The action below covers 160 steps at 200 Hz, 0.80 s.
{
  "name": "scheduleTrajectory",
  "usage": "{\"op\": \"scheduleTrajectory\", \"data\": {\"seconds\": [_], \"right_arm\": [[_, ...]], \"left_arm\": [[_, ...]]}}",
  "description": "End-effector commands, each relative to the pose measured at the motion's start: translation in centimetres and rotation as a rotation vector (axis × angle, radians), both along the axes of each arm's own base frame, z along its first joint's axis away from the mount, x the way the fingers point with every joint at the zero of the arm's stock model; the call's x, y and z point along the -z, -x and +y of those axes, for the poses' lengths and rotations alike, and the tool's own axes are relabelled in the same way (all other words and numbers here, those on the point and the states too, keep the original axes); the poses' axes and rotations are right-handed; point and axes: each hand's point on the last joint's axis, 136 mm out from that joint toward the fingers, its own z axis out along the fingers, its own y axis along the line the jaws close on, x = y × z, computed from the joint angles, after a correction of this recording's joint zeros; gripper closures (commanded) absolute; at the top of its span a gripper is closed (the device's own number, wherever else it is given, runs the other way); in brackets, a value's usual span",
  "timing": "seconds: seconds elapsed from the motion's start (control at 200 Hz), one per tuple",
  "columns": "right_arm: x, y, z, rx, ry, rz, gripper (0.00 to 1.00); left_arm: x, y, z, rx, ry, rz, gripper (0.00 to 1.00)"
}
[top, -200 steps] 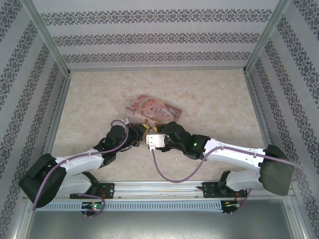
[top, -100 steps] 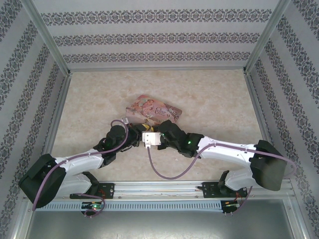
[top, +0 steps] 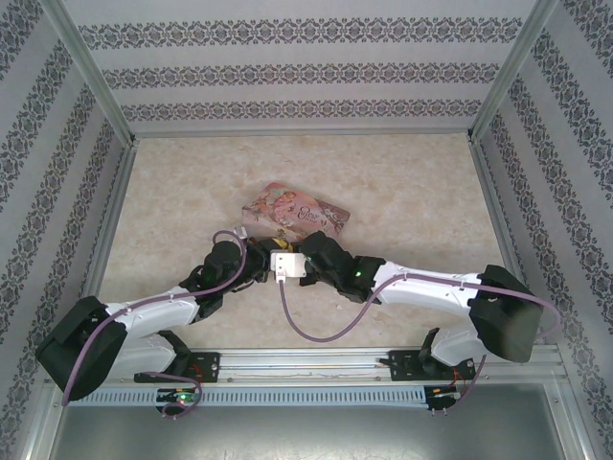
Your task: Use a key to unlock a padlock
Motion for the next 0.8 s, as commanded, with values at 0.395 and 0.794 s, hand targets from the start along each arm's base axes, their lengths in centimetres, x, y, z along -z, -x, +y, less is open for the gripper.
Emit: {"op": "scheduleTrajectory", "data": {"seconds": [0.395,0.794], "right_arm": [[-1.6,-1.7,1.0,0.101,-0.106,-0.035,0.98],[-2.7,-1.7,1.1,0.191,-0.285,0.053,1.00]], "left_arm": [[-3.9,-0.6,-1.4,0.022,0.078,-0.102,1.00],[-3.4,-0.4,-1.9,0.035,0.073,-0.093,1.00]]}}
